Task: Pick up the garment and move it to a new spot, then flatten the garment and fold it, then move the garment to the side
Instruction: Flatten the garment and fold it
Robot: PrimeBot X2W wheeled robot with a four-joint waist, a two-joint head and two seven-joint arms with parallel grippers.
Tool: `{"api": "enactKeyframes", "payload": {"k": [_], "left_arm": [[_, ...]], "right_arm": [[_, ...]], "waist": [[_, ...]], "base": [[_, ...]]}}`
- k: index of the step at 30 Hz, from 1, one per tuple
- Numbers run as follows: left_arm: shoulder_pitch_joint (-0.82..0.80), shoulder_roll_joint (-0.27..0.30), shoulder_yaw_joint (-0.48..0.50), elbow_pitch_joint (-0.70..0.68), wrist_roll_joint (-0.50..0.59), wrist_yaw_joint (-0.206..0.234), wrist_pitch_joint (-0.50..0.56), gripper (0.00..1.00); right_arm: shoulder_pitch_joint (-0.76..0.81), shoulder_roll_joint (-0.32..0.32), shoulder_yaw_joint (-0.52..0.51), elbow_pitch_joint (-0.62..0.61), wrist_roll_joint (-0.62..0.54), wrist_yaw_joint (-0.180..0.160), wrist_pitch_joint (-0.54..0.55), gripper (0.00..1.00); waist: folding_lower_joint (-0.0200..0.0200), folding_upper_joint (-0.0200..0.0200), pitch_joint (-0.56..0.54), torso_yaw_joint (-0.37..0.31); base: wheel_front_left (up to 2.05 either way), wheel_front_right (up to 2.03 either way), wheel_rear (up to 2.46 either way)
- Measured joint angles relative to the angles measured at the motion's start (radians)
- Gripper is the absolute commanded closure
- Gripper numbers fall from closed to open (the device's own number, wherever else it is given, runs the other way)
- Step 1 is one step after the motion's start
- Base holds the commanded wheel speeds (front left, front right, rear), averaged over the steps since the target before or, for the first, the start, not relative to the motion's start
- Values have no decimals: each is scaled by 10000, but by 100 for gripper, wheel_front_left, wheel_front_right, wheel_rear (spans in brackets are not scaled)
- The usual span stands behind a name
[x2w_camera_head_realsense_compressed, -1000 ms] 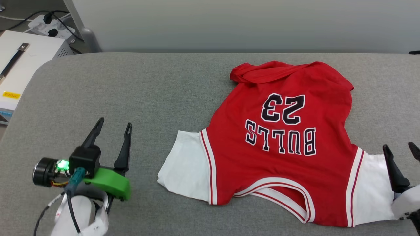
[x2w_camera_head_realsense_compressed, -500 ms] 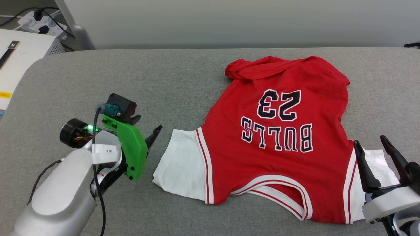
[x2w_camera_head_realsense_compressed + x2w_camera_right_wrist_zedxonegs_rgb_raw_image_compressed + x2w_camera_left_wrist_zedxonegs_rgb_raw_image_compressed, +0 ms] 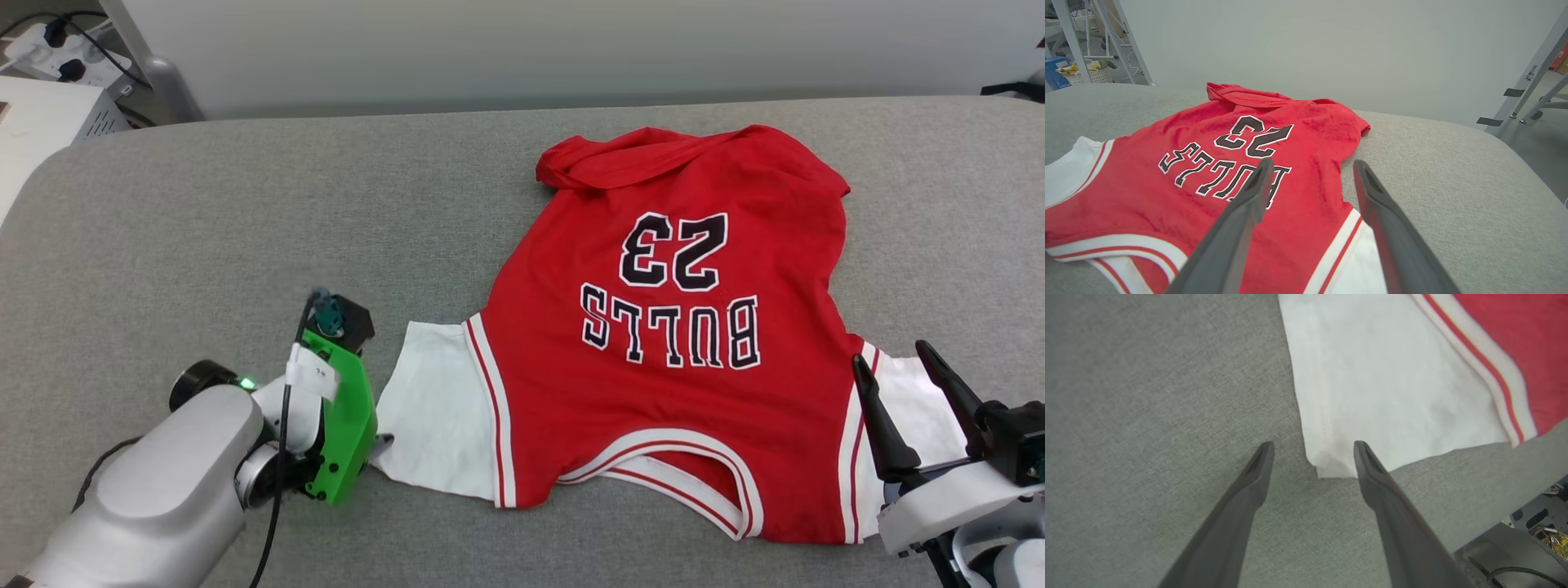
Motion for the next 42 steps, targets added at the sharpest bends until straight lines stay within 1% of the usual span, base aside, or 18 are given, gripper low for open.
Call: {"api": "enactKeyframes", "payload": {"k": [5,7,11,12,13,15,18,21,24,27,31,33,36,38,42], "left_arm": [[-13,-280,-709,681,-205,0,132,0],[-124,-318,-803,832,-449,0,125,0],[-375,-334,-1300,1018,-464,0,48,0],[-451,-297,-1455,1058,-454,0,-2,60],[-500,-268,-1557,1108,-441,0,-109,100],[-604,-213,-1787,1212,-437,0,-420,100],[-653,-169,-1965,1388,-412,0,-1168,100],[-655,-107,-1960,1636,-376,-15,-2027,100],[-686,205,-1758,1824,-282,-15,-2909,100],[-714,571,-1576,1835,-244,-13,-3559,100],[-704,945,-1191,1588,-311,65,-4261,100],[-692,1177,-1060,1404,-311,215,-4493,100],[-657,1419,-928,1104,-311,372,-4725,100],[-654,1467,-872,884,-309,462,-4817,100],[-655,1469,-823,510,-307,596,-4886,100]], "right_arm": [[-198,17,104,219,-8,0,-33,0],[-290,23,165,299,-12,0,-61,0],[-435,33,276,499,-12,0,-121,0],[-460,35,303,558,-12,0,-150,0],[-484,35,318,600,-12,0,-151,0],[-543,25,336,694,-10,0,-199,0],[-584,-96,297,777,15,0,-215,0],[-592,-456,194,777,56,0,-186,0],[-593,-984,67,604,190,0,301,0],[-590,-1678,-15,263,548,0,1174,0],[-562,-2773,123,-320,1407,0,2792,0],[-523,-3336,416,-593,2082,0,3885,0],[-362,-3994,894,-867,3051,0,5331,0],[-343,-4272,1151,-920,3593,0,6167,0],[-396,-4523,1576,-832,4190,0,7093,0]], "waist": [[0,0,151,-136],[0,0,219,-183],[0,0,355,-260],[0,0,376,-284],[0,0,388,-303],[0,0,380,-330],[0,0,271,-321],[0,0,99,-303],[0,-1,-90,-290],[0,0,-253,-262],[0,0,-374,-208],[0,0,-369,-176],[0,0,-311,-120],[0,0,-257,-68],[1,0,-114,59]], "base": [[0,0,0],[0,0,0],[0,0,0],[0,0,0],[0,0,0],[0,0,0],[0,0,0],[0,0,0],[0,0,0],[0,0,0],[0,0,0],[0,0,0],[0,0,0],[0,0,0],[0,0,0]]}}
